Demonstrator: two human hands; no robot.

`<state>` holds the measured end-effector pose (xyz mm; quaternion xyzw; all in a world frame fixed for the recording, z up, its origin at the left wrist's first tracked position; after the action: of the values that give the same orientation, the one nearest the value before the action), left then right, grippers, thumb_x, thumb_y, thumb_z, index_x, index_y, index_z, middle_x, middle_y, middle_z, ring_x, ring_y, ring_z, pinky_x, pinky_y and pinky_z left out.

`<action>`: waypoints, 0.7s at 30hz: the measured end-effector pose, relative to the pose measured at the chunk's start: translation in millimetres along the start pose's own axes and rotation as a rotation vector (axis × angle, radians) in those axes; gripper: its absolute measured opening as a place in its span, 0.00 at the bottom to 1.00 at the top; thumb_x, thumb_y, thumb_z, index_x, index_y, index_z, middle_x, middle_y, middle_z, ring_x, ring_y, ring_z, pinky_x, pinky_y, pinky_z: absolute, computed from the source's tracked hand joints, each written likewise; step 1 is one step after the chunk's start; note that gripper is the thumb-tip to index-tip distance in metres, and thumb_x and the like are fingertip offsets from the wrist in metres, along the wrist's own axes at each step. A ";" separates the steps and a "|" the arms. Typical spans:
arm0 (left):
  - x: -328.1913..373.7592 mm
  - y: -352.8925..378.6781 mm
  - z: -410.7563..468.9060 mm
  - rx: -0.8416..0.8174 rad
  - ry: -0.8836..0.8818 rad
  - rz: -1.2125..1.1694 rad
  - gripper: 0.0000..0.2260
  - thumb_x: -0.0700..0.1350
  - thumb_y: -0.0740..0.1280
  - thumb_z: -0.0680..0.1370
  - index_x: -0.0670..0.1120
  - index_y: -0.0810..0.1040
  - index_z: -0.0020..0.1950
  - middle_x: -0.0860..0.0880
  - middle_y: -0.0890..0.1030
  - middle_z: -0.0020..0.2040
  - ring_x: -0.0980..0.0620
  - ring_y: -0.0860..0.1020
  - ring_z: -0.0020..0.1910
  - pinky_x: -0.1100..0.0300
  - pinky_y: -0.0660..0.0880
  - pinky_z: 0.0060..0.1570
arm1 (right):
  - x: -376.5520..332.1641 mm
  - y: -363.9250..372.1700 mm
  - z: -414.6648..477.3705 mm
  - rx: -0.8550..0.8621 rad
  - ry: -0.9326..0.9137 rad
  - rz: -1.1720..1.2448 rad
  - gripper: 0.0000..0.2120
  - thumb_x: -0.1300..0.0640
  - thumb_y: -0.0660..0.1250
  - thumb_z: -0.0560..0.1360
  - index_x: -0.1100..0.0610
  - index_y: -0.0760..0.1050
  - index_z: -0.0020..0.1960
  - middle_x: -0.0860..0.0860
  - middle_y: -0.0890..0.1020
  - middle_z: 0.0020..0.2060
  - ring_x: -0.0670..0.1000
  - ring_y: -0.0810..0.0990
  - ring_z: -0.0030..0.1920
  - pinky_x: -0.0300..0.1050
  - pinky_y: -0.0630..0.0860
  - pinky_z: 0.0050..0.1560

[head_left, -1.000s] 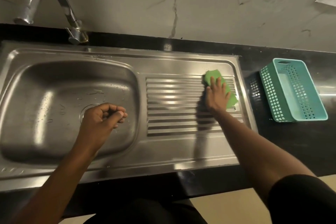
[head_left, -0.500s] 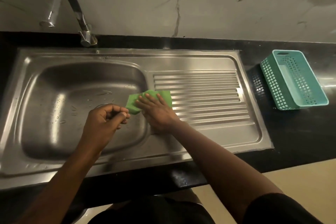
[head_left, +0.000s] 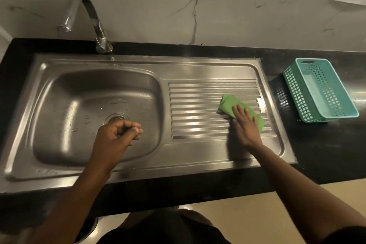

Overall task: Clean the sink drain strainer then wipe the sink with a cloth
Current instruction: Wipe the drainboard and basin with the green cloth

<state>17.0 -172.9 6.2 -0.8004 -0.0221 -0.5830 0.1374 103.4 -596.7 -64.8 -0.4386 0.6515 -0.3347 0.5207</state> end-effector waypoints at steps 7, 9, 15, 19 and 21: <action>0.7 13.7 -27.0 0.032 -0.043 0.032 0.06 0.36 0.73 0.79 0.46 0.87 0.49 0.47 0.89 0.43 0.46 0.88 0.44 0.53 0.83 0.45 | -103.6 67.4 -12.2 -0.007 -0.122 -0.061 0.29 0.46 0.50 0.85 0.45 0.49 0.85 0.46 0.50 0.85 0.55 0.46 0.85 0.62 0.39 0.82; 0.3 17.5 -32.6 0.036 -0.042 0.039 0.06 0.35 0.72 0.79 0.46 0.87 0.49 0.48 0.89 0.43 0.49 0.88 0.43 0.62 0.82 0.41 | -132.9 79.8 -15.8 -0.055 -0.225 -0.079 0.29 0.47 0.50 0.85 0.45 0.50 0.85 0.46 0.50 0.85 0.56 0.45 0.85 0.62 0.39 0.82; 1.9 28.8 -49.3 0.059 -0.030 0.050 0.06 0.35 0.72 0.79 0.45 0.86 0.48 0.46 0.89 0.42 0.51 0.87 0.41 0.66 0.81 0.39 | -188.2 95.9 -30.0 -0.228 -0.550 -0.137 0.27 0.49 0.53 0.85 0.47 0.56 0.84 0.47 0.53 0.85 0.55 0.44 0.85 0.61 0.37 0.82; 2.1 24.4 -57.4 0.096 -0.025 0.065 0.06 0.36 0.72 0.80 0.46 0.86 0.50 0.47 0.89 0.43 0.49 0.88 0.43 0.59 0.81 0.43 | -182.5 92.4 -44.5 -0.318 -0.703 -0.166 0.26 0.51 0.55 0.86 0.49 0.59 0.84 0.47 0.56 0.84 0.51 0.46 0.85 0.57 0.37 0.83; 2.0 22.3 -61.8 0.109 -0.028 0.073 0.06 0.37 0.72 0.80 0.47 0.86 0.50 0.48 0.89 0.43 0.47 0.88 0.44 0.54 0.81 0.45 | -168.2 86.1 -51.2 -0.379 -0.758 -0.142 0.26 0.51 0.54 0.87 0.47 0.57 0.84 0.45 0.55 0.84 0.50 0.46 0.84 0.55 0.37 0.83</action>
<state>-35.3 -209.8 21.2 -0.8002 -0.0266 -0.5642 0.2018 46.7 -409.3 -64.9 -0.6625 0.4321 -0.0592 0.6090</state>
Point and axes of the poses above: each hand's wrist, its own z-axis towards the middle knuckle, its own y-axis out of the palm, x = y × z, the point moved 2 cm from there along z, towards the middle knuckle
